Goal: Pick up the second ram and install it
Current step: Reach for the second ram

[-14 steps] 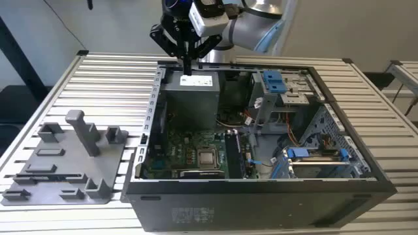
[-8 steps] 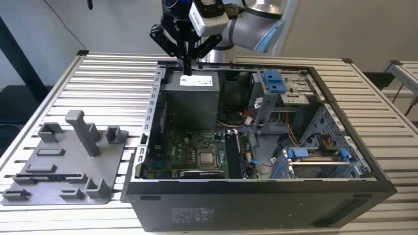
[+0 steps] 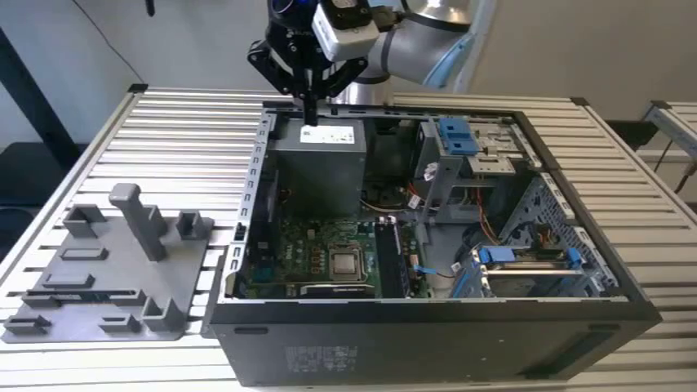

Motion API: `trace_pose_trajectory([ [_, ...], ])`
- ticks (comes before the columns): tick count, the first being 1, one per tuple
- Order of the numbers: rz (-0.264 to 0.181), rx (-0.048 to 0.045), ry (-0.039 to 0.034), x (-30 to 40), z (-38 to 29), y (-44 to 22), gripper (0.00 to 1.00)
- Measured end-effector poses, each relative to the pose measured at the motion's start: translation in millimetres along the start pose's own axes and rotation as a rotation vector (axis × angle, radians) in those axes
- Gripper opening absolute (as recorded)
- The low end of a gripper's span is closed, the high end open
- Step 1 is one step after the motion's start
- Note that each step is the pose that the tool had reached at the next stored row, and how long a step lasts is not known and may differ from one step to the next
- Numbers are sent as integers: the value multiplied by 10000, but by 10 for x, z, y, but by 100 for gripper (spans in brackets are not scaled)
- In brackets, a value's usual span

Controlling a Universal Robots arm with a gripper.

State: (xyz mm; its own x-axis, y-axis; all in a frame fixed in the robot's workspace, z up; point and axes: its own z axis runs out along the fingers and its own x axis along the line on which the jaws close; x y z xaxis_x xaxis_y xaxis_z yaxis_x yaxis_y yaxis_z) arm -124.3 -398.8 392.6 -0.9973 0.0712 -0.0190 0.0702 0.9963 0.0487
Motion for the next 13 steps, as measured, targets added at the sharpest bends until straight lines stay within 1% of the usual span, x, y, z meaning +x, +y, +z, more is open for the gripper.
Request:
trace_pose_trajectory([
  [3, -1, 0, 0, 38, -1, -3, 11],
  [13, 0, -1, -1, 229, -5, -16, 11],
])
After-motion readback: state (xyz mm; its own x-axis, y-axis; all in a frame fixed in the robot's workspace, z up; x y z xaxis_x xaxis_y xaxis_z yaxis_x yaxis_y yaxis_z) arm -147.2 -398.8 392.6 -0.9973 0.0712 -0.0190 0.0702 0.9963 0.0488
